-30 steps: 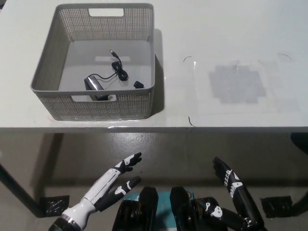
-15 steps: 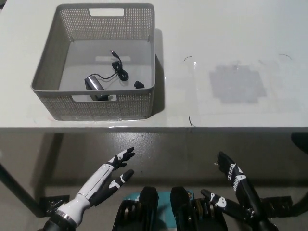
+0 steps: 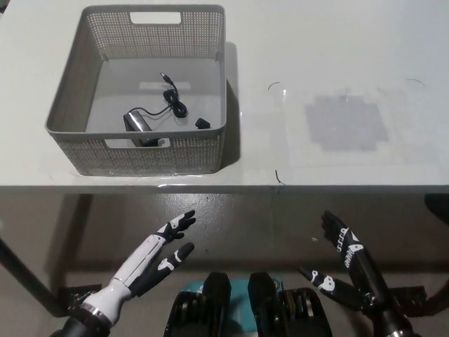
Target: Use the right hand to pick up a black power cord and place it into a container on the left hand side
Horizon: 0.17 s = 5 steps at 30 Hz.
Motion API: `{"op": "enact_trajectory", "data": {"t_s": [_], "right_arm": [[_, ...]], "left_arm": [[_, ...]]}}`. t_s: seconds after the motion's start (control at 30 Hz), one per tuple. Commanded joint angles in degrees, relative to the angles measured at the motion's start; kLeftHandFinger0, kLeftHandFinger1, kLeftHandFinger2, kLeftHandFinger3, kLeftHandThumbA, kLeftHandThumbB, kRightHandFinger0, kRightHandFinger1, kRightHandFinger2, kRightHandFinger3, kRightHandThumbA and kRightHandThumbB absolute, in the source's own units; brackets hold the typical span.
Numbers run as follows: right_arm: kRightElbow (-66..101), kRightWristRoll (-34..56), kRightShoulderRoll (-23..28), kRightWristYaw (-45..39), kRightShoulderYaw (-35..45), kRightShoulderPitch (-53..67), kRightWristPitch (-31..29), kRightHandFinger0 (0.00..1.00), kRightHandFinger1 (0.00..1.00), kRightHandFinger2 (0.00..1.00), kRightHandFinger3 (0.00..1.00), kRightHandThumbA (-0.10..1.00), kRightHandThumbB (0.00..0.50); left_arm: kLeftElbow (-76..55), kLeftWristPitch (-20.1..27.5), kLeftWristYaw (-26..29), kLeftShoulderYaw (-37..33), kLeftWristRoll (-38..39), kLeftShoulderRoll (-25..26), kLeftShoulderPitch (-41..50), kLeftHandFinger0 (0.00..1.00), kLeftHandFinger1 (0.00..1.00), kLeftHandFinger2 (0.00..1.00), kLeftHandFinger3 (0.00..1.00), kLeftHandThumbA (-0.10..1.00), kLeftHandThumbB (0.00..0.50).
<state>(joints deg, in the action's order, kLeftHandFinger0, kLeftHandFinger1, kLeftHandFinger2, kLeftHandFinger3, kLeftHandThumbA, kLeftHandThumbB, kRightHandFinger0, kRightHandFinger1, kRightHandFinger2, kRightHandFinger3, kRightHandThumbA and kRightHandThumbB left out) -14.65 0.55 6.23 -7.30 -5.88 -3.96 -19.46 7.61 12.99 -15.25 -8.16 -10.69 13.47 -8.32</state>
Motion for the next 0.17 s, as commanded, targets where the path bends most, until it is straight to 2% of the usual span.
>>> {"op": "enact_trajectory", "data": {"t_s": [0.0, 0.13], "right_arm": [[0.0, 0.2, 0.7, -0.9, 0.4, -1.8, 0.0, 1.0, 1.0, 1.0, 1.0, 1.0, 0.35], [-0.6, 0.1, 0.8, -1.1, 0.3, -2.3, -0.7, 1.0, 1.0, 1.0, 1.0, 1.0, 0.341]], "left_arm": [[-0.2, 1.4, 1.7, 0.9, 0.3, 0.1, -1.9, 1.0, 1.0, 1.0, 1.0, 0.94, 0.385], [-0.3, 1.1, 1.8, 1.1, 0.5, 0.0, -1.8, 1.0, 1.0, 1.0, 1.0, 0.94, 0.385]]}}
